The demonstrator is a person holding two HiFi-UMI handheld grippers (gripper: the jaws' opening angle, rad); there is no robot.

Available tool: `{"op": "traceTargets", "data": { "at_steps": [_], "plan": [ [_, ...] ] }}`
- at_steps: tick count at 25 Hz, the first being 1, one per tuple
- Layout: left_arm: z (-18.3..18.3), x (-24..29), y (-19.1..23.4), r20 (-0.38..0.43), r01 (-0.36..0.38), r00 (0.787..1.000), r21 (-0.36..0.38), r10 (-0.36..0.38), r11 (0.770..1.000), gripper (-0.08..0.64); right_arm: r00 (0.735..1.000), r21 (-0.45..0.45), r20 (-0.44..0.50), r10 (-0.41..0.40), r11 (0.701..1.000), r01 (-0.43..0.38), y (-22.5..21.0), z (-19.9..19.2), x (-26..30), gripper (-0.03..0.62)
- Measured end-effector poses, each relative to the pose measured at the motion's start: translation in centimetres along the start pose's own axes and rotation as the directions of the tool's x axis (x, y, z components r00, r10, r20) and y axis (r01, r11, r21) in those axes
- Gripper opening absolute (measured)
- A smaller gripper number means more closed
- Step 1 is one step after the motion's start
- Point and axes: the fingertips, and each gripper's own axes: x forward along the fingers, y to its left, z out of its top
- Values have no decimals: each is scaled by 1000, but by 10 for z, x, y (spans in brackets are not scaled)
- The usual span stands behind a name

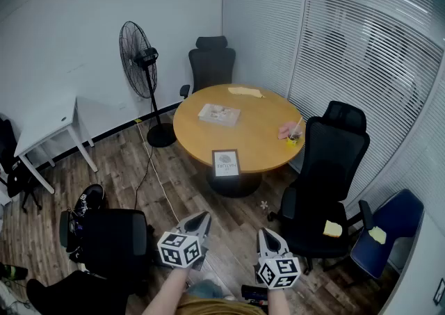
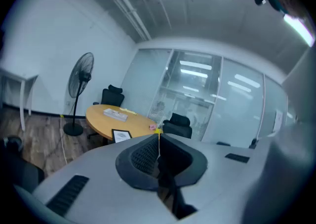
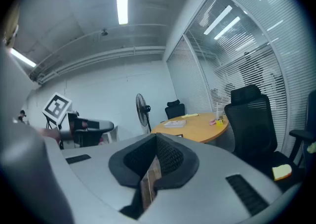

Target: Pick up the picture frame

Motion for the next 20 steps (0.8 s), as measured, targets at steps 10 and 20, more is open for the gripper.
{"op": "traceTargets", "data": {
  "at_steps": [10, 20],
  "plan": [
    [-19, -35, 7, 31, 5, 1000, -98, -2, 995, 32, 1000, 1, -11, -6, 1000, 6, 21, -8, -17, 12],
    [-21, -24, 1, 60, 145, 989, -283, -134, 948, 32, 996, -2, -23, 88, 996, -88, 31, -9, -11, 12]
  ]
}}
